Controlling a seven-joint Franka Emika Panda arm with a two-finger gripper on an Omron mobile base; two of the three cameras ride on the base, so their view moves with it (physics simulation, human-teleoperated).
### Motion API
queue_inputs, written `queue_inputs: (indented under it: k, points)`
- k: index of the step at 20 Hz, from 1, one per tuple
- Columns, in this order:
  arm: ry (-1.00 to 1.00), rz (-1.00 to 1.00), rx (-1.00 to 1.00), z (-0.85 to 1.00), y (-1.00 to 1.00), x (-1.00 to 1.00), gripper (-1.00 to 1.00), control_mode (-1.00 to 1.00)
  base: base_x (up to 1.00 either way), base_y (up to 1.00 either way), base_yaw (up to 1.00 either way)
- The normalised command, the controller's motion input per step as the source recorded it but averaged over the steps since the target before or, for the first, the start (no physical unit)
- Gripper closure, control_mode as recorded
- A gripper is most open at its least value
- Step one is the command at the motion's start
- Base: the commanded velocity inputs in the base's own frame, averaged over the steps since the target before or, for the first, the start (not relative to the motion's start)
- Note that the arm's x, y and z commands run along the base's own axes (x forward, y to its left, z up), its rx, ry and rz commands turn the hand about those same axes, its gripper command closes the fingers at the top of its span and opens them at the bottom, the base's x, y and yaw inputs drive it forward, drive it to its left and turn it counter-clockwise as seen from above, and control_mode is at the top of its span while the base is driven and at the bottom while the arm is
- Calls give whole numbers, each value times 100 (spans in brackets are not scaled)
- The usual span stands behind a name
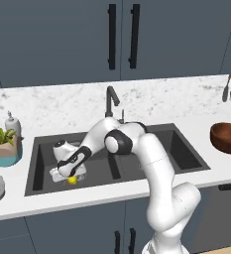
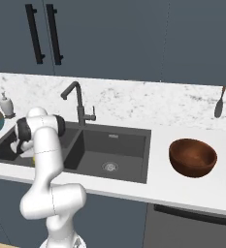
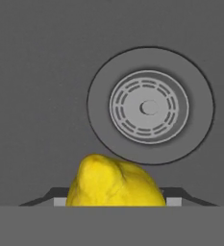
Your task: Pick the lemon from the sink and place it in the bowl. Then pick the bowl and place it in the microwave. Then close the microwave door and press the start button.
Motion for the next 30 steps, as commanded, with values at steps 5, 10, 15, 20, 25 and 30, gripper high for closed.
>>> queue_inputs:
  k: [5, 10, 15, 20, 25, 30]
  points:
    - [-15, 0, 0, 84, 0, -16, 100, -100, 0, 0, 0]
    - [-5, 0, 2, 100, 0, -26, 100, -100, 0, 0, 0]
    - [-1, -1, 3, 99, -9, -54, 100, -100, 0, 0, 0]
    - [0, -11, 1, 73, -36, -75, 100, -100, 0, 0, 0]
    - [-3, -19, 0, 43, -64, -65, 100, -100, 0, 0, 0]
    - [-4, -19, 1, 15, -83, -72, 100, -100, 0, 0, 0]
